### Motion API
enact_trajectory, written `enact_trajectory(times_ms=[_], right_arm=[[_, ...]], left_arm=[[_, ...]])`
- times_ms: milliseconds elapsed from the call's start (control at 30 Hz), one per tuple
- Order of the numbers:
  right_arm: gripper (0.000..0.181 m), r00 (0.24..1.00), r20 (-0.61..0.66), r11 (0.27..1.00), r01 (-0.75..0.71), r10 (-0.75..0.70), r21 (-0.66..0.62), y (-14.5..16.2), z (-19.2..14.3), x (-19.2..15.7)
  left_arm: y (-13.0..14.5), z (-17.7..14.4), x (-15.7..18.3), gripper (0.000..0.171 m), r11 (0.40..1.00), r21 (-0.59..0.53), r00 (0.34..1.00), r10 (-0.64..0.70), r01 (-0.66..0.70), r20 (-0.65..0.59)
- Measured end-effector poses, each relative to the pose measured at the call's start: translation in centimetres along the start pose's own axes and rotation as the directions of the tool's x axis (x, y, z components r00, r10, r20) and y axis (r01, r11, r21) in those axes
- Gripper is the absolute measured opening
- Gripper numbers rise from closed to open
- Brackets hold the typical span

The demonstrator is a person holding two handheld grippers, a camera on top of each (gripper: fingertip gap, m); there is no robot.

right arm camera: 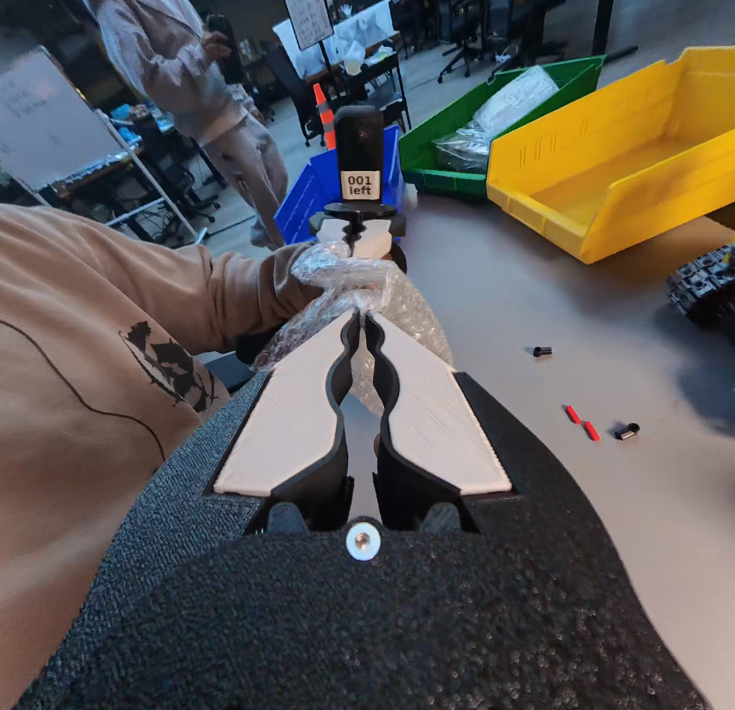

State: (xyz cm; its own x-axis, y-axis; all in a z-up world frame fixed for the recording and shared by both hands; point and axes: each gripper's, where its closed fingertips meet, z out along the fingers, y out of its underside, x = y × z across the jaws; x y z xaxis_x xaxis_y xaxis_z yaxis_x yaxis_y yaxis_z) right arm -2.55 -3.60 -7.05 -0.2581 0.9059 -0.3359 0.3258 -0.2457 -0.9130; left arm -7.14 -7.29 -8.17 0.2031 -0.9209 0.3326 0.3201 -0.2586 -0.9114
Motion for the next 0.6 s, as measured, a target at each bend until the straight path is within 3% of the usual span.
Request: enact_trajectory(times_ms=[100, 167, 200, 267, 367, 467, 533, 600], right_arm=[[0.002, 0.998, -0.031, 0.994, 0.050, -0.053, -0.099, 2.0, 0.6, 0.3], [0.002, 0.999, -0.021, 1.000, 0.029, -0.029, -0.005, 0.1, -0.2, 0.0], [0.002, 0.998, -0.047, 0.999, 0.028, -0.029, -0.017, 0.4, -0.3, 0.6], [0.002, 0.998, -0.046, 0.992, 0.031, -0.037, -0.121, 2.9, 0.5, 0.8], [0.002, 0.999, -0.036, 1.000, -0.020, 0.019, -0.020, 2.2, -0.5, 1.1], [0.002, 0.999, -0.023, 0.995, -0.034, 0.032, -0.092, 4.7, 0.1, 0.9], [0.002, 0.998, -0.017, 0.999, -0.053, 0.053, 0.012, 3.0, -0.7, 0.6], [0.002, 0.996, -0.077, 0.993, -0.061, 0.054, -0.097, 5.4, -0.4, 1.8]], left_arm=[[0.4, 0.1, 0.4, 0.000, 0.998, -0.055, 0.999, 0.041, -0.040, 0.012], [0.6, -0.1, 0.9, 0.000, 0.997, -0.069, 0.999, 0.038, -0.039, -0.015], [0.5, -0.3, 1.2, 0.000, 0.997, -0.066, 0.999, 0.032, -0.034, -0.029], [0.7, -0.4, 1.6, 0.000, 0.996, -0.079, 0.998, 0.045, -0.048, -0.042], [0.7, -0.3, 2.5, 0.000, 0.993, -0.093, 0.996, 0.064, -0.070, -0.067], [2.0, -0.2, 1.9, 0.000, 0.989, -0.146, 0.998, 0.031, -0.038, -0.046], [2.2, -0.3, 1.6, 0.000, 0.987, -0.155, 0.999, 0.032, -0.036, -0.028], [1.9, -0.4, 1.2, 0.000, 0.990, -0.137, 1.000, -0.017, 0.014, -0.021]])
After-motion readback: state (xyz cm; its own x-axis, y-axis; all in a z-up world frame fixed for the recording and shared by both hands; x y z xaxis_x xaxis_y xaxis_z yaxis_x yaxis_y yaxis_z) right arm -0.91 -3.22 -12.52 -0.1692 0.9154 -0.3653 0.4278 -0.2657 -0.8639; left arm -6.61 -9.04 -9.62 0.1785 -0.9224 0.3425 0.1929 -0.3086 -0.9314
